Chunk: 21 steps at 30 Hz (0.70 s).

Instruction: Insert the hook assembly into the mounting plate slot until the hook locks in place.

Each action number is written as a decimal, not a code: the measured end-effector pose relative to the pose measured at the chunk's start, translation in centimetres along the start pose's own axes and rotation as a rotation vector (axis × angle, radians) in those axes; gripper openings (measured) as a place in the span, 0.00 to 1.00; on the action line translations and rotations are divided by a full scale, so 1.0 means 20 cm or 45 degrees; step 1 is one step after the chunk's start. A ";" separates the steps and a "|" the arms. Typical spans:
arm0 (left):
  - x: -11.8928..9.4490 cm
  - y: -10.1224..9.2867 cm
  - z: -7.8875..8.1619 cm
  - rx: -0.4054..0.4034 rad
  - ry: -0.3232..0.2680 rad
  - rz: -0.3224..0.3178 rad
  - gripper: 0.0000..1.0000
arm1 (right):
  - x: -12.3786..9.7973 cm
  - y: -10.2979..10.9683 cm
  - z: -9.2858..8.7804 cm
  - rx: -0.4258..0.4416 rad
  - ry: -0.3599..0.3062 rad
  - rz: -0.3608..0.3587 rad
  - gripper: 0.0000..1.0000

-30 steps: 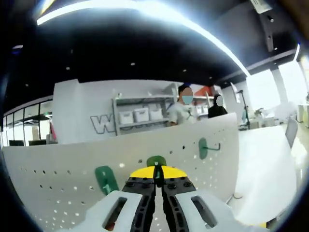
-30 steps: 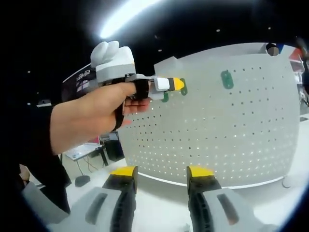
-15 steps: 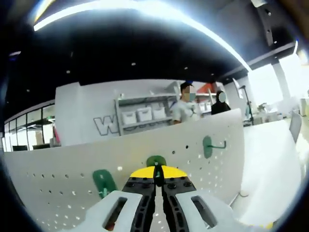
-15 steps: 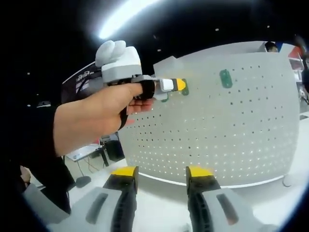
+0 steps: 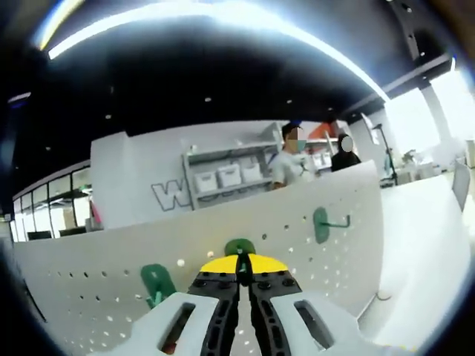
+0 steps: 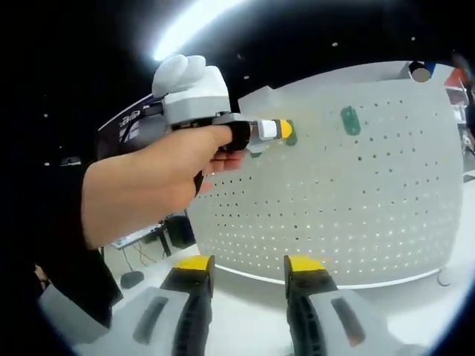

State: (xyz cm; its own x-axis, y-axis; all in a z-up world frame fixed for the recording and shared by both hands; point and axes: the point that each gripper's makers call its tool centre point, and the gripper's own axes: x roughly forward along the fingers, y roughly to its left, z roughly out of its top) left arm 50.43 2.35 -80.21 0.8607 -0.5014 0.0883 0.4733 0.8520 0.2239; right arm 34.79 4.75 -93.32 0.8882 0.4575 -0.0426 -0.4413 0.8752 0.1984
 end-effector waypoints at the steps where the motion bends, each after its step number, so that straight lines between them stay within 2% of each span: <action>1: 0.00 0.00 0.00 0.000 0.001 0.010 0.03 | 0.00 0.00 0.00 -0.001 0.001 0.003 0.35; 13: 0.00 0.01 0.00 -0.032 0.016 0.087 0.03 | 0.00 0.02 -0.01 -0.012 0.011 0.014 0.34; 15: 0.01 0.02 0.00 -0.101 0.028 0.109 0.03 | 0.00 0.02 -0.01 -0.013 0.015 0.015 0.34; 17: 0.01 0.02 0.00 -0.111 0.031 0.117 0.03 | 0.00 0.02 -0.01 -0.013 0.014 0.017 0.34; 21: 0.00 0.01 0.00 -0.089 0.032 0.142 0.03 | 0.00 0.02 -0.01 -0.017 0.015 0.015 0.34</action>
State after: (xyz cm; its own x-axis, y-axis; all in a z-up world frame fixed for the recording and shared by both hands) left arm 50.60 2.46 -80.19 0.9128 -0.3997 0.0843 0.3855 0.9111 0.1455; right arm 34.67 5.08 -93.38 0.8814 0.4695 -0.0521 -0.4534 0.8718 0.1857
